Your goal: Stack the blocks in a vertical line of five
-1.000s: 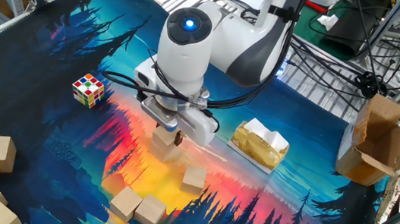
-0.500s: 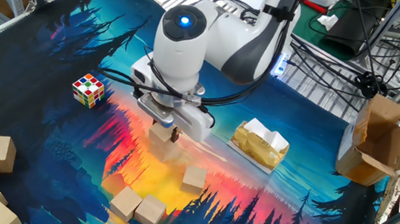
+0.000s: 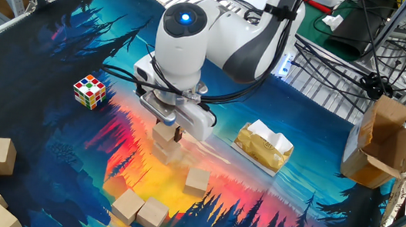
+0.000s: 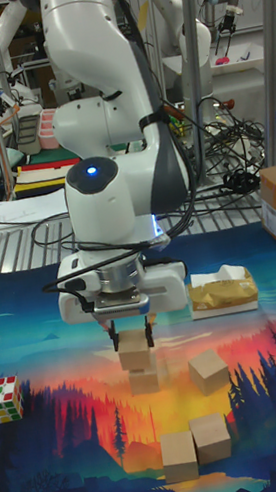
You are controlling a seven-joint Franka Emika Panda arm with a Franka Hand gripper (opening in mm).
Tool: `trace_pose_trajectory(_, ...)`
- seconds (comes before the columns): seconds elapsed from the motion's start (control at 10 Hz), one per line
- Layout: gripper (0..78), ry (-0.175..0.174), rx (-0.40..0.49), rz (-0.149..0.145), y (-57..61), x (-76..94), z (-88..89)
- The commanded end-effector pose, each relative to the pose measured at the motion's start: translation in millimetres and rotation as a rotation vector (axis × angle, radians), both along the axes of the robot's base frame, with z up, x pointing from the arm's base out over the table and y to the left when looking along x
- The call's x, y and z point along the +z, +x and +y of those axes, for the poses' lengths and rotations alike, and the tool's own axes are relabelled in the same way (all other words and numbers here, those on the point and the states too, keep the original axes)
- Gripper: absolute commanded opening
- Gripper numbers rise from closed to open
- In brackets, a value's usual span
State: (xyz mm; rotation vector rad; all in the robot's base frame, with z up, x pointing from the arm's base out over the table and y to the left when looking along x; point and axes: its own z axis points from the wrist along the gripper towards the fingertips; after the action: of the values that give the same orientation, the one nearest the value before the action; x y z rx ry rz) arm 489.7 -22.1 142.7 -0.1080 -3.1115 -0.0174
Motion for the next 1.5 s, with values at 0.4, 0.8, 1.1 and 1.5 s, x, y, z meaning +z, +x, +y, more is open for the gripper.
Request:
trace_pose_trajectory(0.4,1.2,0.008,0.002,-0.010,2.1,-2.9,1.5)
trace_pose_trajectory(0.8,1.2,0.011,0.002,-0.014,3.6,-5.6,3.5)
trace_pose_trajectory(1.1,1.2,0.012,0.001,-0.016,3.5,-5.6,4.6)
trace_pose_trajectory(1.5,1.2,0.012,-0.001,-0.017,3.5,-6.7,5.6)
